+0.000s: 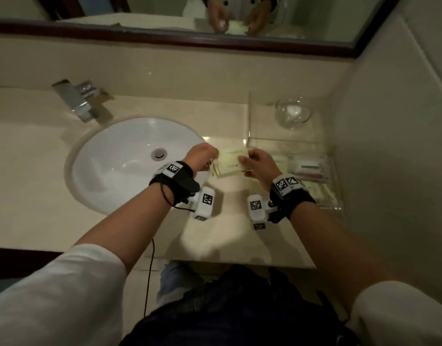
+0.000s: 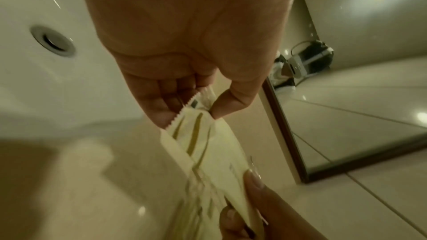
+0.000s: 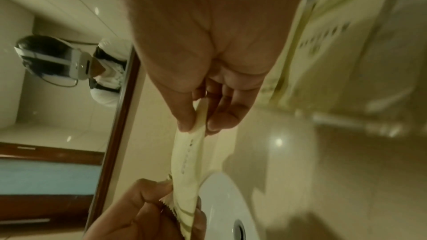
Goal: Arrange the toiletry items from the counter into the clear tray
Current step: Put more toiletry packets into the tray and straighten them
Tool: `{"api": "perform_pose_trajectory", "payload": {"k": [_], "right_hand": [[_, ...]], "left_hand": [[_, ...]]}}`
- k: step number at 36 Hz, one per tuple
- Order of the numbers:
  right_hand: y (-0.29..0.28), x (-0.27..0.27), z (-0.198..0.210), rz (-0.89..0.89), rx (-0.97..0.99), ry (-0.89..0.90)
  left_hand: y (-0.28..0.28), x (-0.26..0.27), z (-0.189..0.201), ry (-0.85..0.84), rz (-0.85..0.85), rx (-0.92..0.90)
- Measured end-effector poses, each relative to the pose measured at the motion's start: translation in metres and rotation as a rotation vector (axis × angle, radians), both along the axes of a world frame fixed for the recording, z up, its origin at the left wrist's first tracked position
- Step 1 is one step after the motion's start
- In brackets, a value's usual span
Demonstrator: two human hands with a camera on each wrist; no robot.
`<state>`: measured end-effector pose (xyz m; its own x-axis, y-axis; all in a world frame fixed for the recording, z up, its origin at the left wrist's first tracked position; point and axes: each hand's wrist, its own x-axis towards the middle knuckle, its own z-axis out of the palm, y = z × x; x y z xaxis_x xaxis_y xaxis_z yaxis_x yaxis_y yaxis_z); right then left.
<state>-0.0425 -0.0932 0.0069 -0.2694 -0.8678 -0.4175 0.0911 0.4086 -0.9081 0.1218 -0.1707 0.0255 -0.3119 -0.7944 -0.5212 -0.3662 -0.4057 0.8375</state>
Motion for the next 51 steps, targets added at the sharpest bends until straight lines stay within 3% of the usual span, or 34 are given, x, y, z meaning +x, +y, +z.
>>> {"api": "perform_pose_trajectory", "payload": {"k": [6, 11, 15, 25, 33, 40, 45, 51], "right_hand": [[0.038, -0.053, -0.001, -0.202, -0.006, 0.088], [0.062, -0.075, -0.005, -0.292, 0.0, 0.264], [0.079, -0.083, -0.009, -0.462, -0.018, 0.413], [0.104, -0.096, -0.015, -0.591, 0.014, 0.492], [0.111, -0.104, -0.013, -0.573, 0.086, 0.552], [0.122, -0.111, -0.016, -0.518, 0.217, 0.663], [0.127, -0.117, -0.018, -0.394, 0.257, 0.795], [0.125, -0.124, -0.021, -0.277, 0.305, 0.873]], "left_hand": [[0.019, -0.057, 0.001, -0.017, -0.193, -0.046], [0.03, -0.088, -0.001, -0.033, -0.303, -0.095], [0.034, -0.104, -0.008, -0.08, -0.408, -0.19], [0.045, -0.133, -0.011, -0.093, -0.516, -0.225], [0.053, -0.146, -0.017, -0.121, -0.57, -0.251], [0.072, -0.164, -0.028, -0.174, -0.506, -0.238], [0.079, -0.168, -0.036, -0.146, -0.601, -0.366], [0.083, -0.175, -0.041, -0.231, -0.716, -0.442]]}}
